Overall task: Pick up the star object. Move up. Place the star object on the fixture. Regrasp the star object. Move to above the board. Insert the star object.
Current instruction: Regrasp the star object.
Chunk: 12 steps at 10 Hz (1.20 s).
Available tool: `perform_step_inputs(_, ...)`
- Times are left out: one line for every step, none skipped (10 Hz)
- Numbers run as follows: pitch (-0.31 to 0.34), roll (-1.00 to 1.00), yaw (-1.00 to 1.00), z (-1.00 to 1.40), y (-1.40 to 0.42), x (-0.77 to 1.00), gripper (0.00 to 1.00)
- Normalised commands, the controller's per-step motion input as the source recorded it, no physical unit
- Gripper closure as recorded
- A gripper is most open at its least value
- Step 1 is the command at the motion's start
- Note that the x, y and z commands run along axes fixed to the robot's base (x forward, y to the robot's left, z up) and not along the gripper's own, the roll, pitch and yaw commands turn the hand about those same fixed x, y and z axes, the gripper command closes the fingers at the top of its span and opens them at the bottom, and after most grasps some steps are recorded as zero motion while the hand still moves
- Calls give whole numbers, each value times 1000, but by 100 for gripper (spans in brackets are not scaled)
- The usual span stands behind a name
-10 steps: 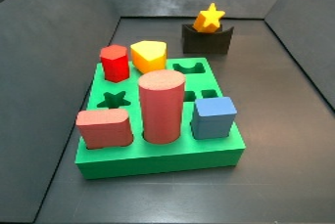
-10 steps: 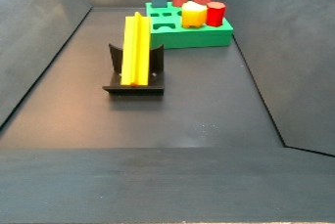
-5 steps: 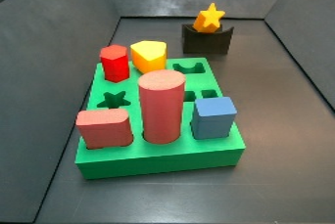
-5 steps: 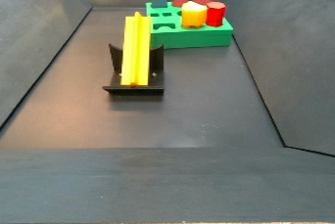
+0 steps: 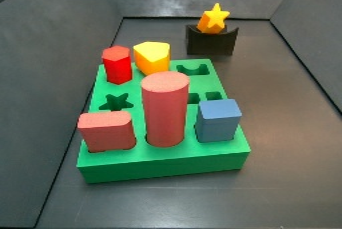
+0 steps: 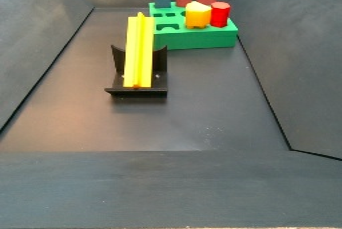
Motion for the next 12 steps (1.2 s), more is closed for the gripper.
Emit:
perform_step_inputs(196,1000,164,-2,-45,91,0)
perform_step_inputs(181,801,196,-7,-44,95,0)
perform_step_inputs(157,607,211,-6,-47,97,0)
perform_step_inputs(129,419,218,-7,-44,98,0)
perform_step_inputs(93,289,221,2,-33,92,0)
perform_step_inputs(41,203,220,0,-36,78,0)
perform_step_inputs(11,179,210,-6,-44,77,0)
perform_step_inputs(150,154,161,-1000,48,33,0)
perform_step_inputs(144,151,149,-1000,48,35,0)
perform_step_inputs(89,134,161,-1000,43,50,0)
perform_step_inputs(46,112,172,-1000,39,60,0)
perform_step_inputs(6,92,169,-1000,36,71,0)
